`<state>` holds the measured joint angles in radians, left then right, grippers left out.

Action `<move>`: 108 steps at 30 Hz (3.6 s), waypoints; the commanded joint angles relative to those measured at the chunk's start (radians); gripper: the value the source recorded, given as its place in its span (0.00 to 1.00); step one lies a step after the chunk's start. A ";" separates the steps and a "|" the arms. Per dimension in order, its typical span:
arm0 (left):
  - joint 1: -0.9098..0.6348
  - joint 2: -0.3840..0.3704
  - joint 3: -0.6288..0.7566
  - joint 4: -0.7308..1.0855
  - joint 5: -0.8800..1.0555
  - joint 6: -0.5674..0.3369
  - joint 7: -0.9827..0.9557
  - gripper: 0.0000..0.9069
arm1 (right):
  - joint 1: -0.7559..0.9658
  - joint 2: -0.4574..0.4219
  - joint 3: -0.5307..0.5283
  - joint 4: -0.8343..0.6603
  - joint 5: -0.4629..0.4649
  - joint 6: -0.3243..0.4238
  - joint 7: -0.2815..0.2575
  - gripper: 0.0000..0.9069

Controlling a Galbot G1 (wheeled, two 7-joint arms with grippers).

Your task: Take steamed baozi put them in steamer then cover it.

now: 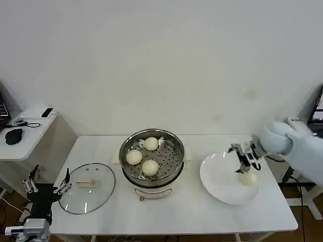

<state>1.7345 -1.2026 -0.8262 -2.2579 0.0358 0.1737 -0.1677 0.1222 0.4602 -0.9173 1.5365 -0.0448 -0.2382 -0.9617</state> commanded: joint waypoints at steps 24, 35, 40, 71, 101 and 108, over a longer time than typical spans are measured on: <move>0.002 -0.004 -0.005 0.024 0.003 0.001 0.001 1.00 | -0.217 0.124 0.127 -0.319 -0.118 -0.031 0.014 1.00; 0.007 -0.008 -0.016 0.021 0.000 0.000 0.002 1.00 | -0.221 0.154 0.125 -0.345 -0.141 -0.040 0.004 0.84; 0.007 -0.009 -0.016 0.020 0.000 0.000 0.002 1.00 | -0.223 0.160 0.126 -0.345 -0.142 -0.042 0.000 0.81; -0.005 -0.003 -0.012 0.001 0.001 0.005 0.003 1.00 | 0.266 0.173 -0.086 -0.136 0.135 -0.145 -0.014 0.74; -0.008 -0.017 -0.023 0.005 0.001 0.002 0.000 1.00 | 0.351 0.711 -0.306 -0.137 0.693 -0.491 0.361 0.76; -0.008 -0.014 -0.033 0.007 -0.004 0.002 -0.001 1.00 | 0.298 0.699 -0.311 -0.158 0.644 -0.493 0.353 0.76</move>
<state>1.7249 -1.2191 -0.8570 -2.2533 0.0326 0.1759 -0.1685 0.4724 1.1009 -1.2044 1.3934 0.5697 -0.6914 -0.6535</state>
